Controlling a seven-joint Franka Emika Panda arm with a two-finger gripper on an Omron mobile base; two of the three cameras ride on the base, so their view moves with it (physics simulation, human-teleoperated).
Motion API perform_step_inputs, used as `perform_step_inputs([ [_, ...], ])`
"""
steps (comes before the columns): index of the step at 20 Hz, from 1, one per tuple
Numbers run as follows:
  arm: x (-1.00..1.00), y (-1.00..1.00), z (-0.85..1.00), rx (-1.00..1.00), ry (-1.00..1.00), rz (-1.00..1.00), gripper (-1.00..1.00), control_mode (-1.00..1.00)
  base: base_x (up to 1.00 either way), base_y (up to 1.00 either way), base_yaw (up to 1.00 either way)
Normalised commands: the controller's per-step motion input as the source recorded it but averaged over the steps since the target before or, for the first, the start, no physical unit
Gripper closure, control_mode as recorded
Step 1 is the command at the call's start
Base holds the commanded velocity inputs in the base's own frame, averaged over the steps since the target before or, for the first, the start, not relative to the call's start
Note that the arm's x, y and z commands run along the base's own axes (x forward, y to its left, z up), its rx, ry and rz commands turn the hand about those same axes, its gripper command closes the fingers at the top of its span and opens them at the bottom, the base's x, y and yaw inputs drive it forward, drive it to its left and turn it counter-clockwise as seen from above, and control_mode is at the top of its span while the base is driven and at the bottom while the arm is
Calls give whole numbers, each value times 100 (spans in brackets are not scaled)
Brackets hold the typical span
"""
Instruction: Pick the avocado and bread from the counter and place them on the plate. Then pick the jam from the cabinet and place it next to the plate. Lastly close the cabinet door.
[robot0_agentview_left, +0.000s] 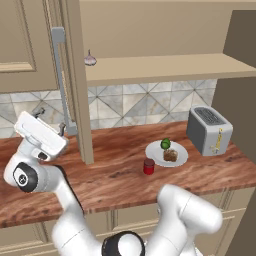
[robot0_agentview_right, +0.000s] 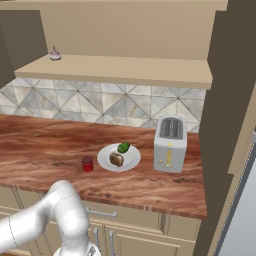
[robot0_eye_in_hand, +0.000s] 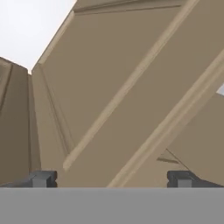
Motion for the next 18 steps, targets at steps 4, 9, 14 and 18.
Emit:
perform_step_inputs([
  [4,-3,-60,59,17,-12,3,-100,-100,0,0,0],
  [9,-24,-68,66,17,-9,3,-100,-100,0,0,0],
  [14,-33,-68,69,17,-8,3,-100,-100,0,0,0],
  [18,-8,-68,63,23,-3,7,-100,-100,0,0,0],
])
